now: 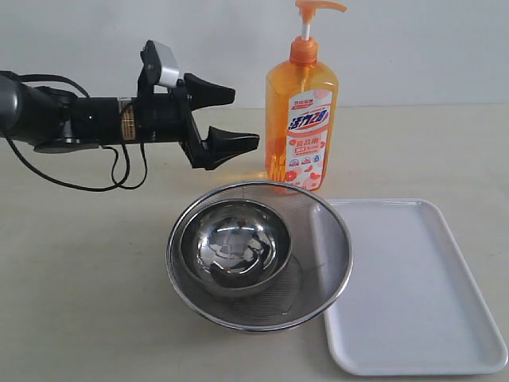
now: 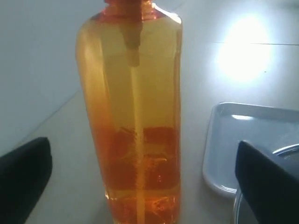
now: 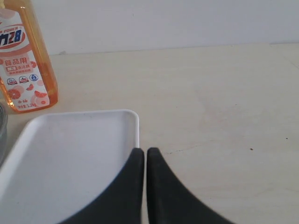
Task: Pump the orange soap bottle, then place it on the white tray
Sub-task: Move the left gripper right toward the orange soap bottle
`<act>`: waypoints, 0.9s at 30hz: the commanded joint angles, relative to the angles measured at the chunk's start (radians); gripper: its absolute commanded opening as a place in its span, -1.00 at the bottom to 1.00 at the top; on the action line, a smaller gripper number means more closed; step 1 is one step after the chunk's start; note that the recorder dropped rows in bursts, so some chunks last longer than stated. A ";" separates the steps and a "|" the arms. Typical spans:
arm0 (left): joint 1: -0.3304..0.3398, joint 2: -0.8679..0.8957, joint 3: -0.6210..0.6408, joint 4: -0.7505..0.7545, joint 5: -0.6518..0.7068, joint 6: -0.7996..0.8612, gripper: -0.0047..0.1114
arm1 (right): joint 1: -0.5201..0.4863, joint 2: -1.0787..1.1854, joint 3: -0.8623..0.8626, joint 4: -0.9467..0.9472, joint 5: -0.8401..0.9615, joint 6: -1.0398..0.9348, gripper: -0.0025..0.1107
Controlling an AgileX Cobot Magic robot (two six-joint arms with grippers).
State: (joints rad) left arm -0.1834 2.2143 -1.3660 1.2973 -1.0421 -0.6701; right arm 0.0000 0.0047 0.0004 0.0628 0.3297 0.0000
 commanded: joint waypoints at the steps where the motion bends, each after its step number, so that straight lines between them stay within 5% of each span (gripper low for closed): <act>1: -0.038 0.022 -0.035 -0.084 0.040 0.028 0.84 | -0.002 -0.005 0.000 -0.001 -0.005 0.000 -0.96; 20: -0.065 0.155 -0.210 -0.087 -0.083 -0.123 0.84 | -0.002 -0.005 0.000 -0.001 -0.005 0.000 -0.96; 27: -0.123 0.155 -0.214 -0.083 -0.013 -0.115 0.84 | -0.002 -0.005 0.000 -0.001 -0.005 0.000 -0.96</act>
State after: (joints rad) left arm -0.2822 2.3629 -1.5750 1.2107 -1.0843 -0.7834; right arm 0.0000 0.0047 0.0004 0.0628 0.3297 0.0000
